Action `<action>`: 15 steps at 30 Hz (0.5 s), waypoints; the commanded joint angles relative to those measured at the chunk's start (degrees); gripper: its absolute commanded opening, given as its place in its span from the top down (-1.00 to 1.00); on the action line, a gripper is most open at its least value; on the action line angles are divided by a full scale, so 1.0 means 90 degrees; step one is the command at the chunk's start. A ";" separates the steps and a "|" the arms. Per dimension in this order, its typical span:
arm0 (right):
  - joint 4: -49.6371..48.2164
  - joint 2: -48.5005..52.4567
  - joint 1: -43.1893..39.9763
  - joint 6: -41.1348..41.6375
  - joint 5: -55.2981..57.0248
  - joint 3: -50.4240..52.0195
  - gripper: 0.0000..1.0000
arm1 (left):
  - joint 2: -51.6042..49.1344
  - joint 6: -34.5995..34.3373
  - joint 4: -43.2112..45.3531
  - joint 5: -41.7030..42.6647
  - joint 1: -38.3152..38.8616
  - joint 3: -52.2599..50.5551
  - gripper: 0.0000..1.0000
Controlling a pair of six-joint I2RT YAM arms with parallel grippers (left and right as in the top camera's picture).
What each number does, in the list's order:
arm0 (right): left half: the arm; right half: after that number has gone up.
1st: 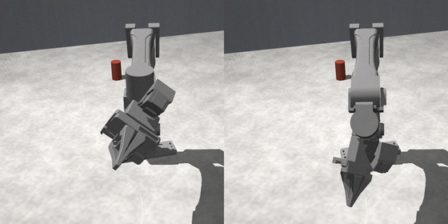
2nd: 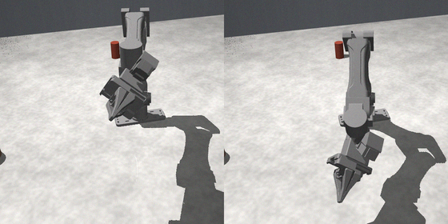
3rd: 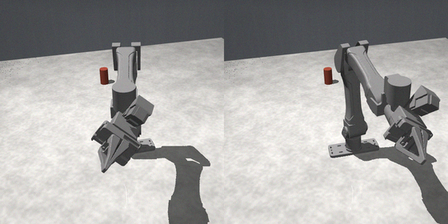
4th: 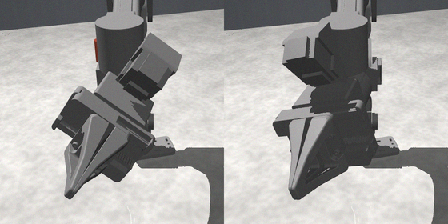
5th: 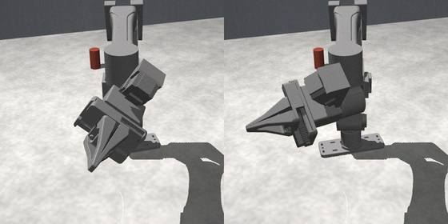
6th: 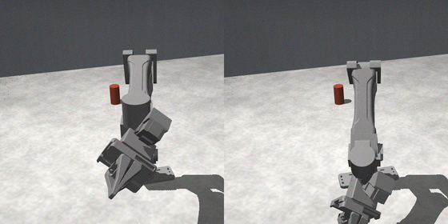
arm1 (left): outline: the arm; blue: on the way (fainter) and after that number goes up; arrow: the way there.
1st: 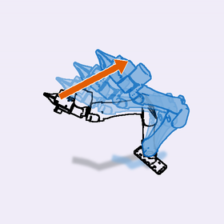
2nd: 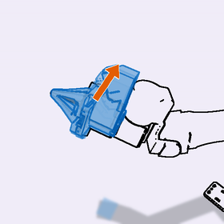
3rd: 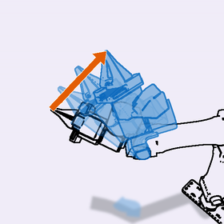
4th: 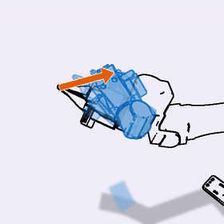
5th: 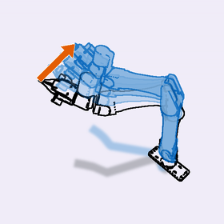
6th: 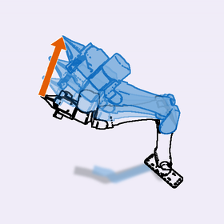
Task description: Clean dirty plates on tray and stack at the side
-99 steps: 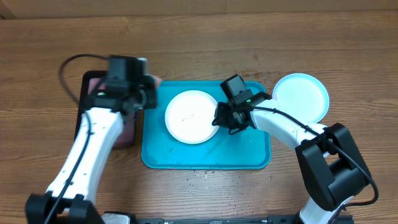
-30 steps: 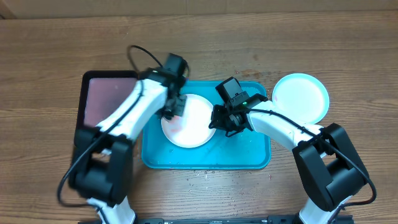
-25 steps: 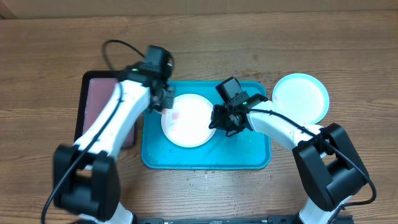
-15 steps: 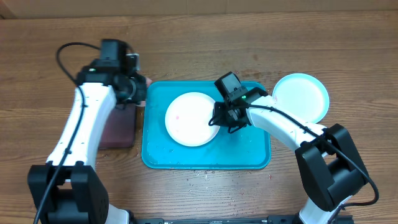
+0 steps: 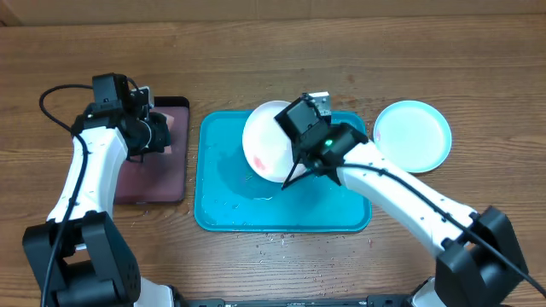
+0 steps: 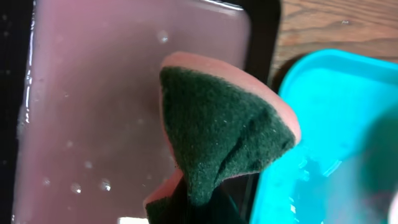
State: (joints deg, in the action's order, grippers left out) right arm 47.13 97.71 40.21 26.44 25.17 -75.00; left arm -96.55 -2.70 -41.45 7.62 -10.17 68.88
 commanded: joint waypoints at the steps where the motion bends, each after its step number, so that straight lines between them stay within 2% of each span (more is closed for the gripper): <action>1: -0.0056 -0.0238 0.0381 -0.0415 0.1627 -0.0219 0.92 | -0.0270 0.0160 0.0175 -0.0410 0.0002 -0.0085 0.92; 7: -0.0321 -0.0238 0.1035 -0.1394 0.3143 -0.0219 0.92 | -0.0731 0.0160 0.0313 -0.0418 0.0007 -0.0085 0.91; 15: -0.1066 -0.0238 0.1727 -0.2518 0.4388 -0.0219 0.92 | -0.0981 0.0165 0.0340 -0.0437 0.0007 -0.0085 0.92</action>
State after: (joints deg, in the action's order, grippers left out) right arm 39.00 97.23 54.19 9.32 56.71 -75.02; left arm -104.66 -2.52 -38.92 4.25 -10.17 68.25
